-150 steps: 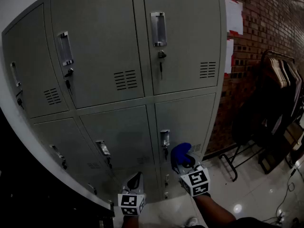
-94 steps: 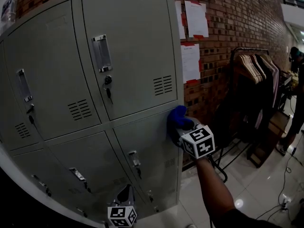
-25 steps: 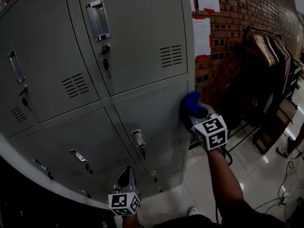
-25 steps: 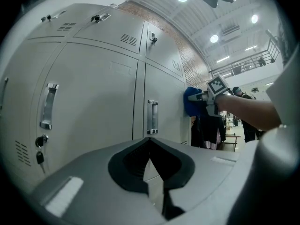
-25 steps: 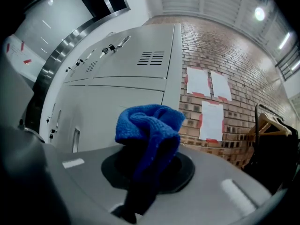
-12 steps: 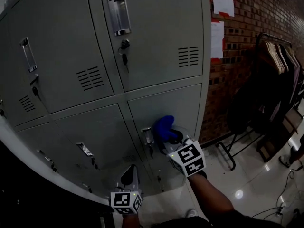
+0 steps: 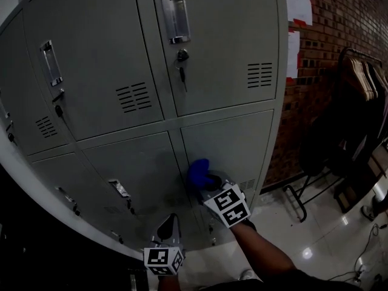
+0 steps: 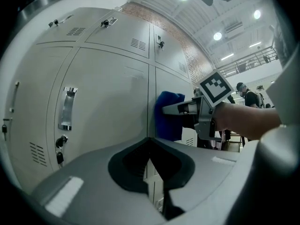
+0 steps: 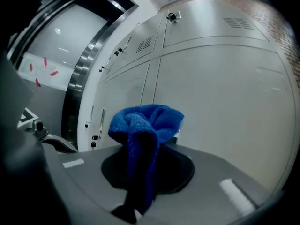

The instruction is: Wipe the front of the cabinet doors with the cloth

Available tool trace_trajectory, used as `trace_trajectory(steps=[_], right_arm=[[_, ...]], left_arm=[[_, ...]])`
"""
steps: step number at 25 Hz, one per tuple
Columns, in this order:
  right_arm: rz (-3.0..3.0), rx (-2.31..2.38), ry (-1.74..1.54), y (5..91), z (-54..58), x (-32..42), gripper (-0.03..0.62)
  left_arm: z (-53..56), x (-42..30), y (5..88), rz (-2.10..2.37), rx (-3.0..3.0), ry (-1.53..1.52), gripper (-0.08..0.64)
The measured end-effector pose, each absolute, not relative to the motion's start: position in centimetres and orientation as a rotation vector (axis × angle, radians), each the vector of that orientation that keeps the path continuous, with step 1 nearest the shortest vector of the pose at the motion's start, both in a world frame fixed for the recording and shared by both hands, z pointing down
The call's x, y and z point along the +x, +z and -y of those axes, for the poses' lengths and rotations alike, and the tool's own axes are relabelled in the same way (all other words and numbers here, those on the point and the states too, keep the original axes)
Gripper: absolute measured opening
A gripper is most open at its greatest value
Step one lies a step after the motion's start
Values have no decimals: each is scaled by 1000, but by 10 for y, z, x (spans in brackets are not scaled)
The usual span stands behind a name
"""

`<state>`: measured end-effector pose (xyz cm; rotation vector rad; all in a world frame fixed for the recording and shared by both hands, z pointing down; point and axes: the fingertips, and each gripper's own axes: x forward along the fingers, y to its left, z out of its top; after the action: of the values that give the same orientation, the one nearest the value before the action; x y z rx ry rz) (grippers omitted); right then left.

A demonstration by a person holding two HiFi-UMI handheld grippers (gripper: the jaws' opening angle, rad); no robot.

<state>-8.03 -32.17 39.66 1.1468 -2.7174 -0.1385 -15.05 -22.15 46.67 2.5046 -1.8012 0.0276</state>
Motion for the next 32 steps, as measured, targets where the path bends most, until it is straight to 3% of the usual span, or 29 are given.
trace_trajectory(steps=[16, 32], right_arm=[[2685, 1223, -117, 398, 332, -35, 57], [2592, 1411, -12, 415, 356, 78, 63]], left_arm=[[230, -140, 469, 1777, 2523, 44, 14], [236, -126, 473, 1745, 2534, 76, 14]])
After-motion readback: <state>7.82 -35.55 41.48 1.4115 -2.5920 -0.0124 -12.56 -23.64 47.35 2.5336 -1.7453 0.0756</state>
